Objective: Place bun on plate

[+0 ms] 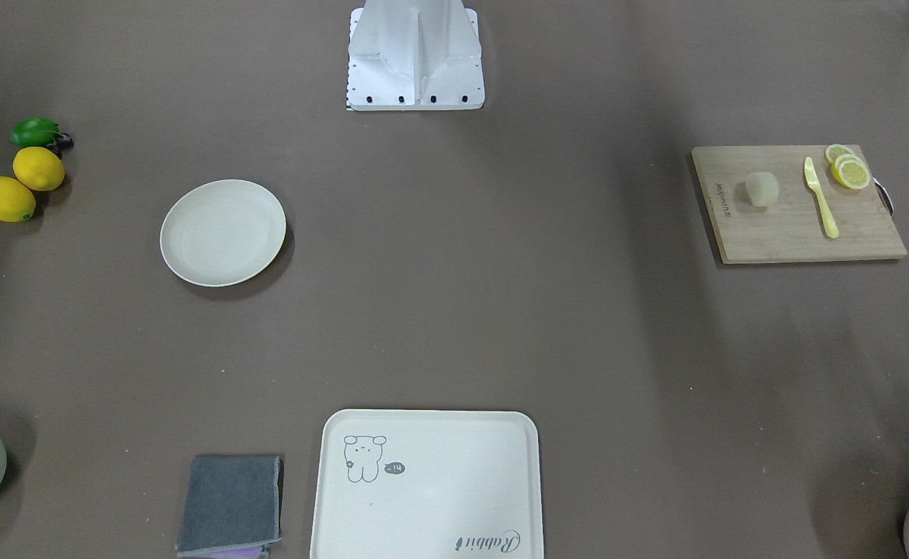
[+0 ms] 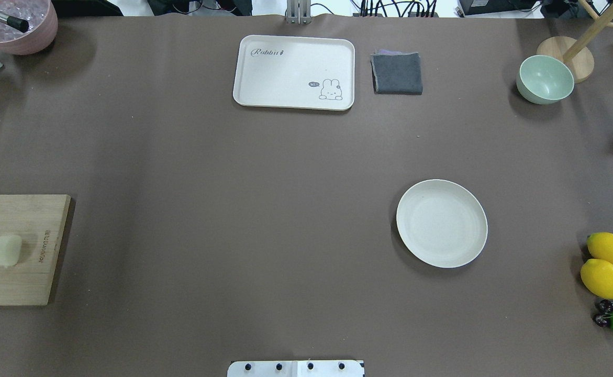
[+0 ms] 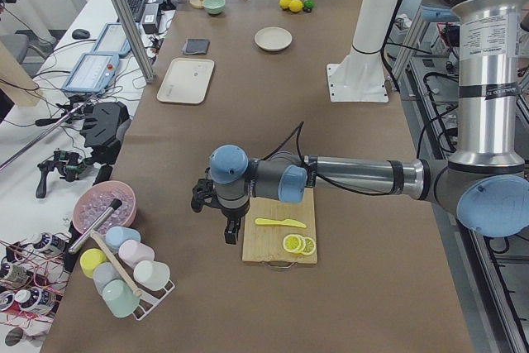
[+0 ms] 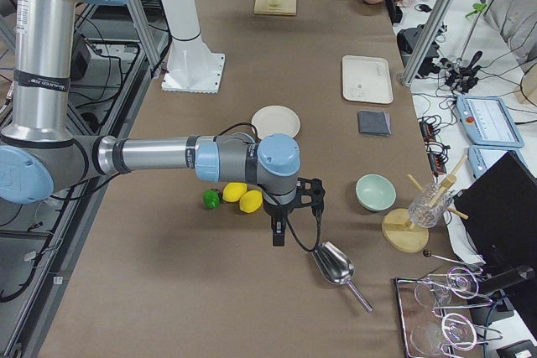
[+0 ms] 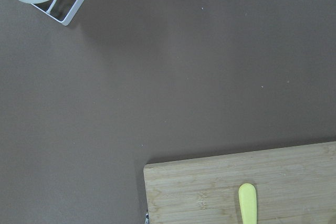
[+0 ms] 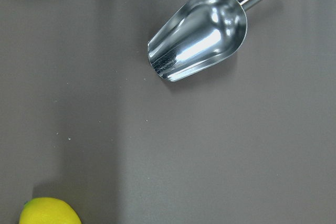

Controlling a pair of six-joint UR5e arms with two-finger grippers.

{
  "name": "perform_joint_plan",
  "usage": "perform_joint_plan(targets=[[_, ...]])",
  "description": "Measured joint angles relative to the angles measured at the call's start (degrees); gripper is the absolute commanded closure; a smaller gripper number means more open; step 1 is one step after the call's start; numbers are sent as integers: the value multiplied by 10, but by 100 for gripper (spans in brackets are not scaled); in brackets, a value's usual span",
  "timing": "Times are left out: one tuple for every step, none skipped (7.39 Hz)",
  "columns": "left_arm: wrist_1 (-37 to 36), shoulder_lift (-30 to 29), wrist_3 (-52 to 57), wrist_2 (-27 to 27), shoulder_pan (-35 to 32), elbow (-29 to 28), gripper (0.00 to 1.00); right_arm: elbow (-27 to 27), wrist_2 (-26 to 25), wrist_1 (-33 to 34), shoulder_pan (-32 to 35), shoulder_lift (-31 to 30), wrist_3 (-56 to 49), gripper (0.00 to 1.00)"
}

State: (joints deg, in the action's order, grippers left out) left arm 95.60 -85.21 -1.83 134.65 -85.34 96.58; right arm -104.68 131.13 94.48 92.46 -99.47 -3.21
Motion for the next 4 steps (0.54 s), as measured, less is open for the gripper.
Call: perform_joint_plan(targets=[[0,0,-1,0,0,0,3,0,0,0,0,0,0,0],[-1,0,-1,0,0,1,3,0,0,0,0,-1,0,0],[-1,1,-1,2,0,3,3,0,0,0,0,-1,0,0],[-1,1,0,3,0,6,3,-1,1,0,0,-1,0,0]])
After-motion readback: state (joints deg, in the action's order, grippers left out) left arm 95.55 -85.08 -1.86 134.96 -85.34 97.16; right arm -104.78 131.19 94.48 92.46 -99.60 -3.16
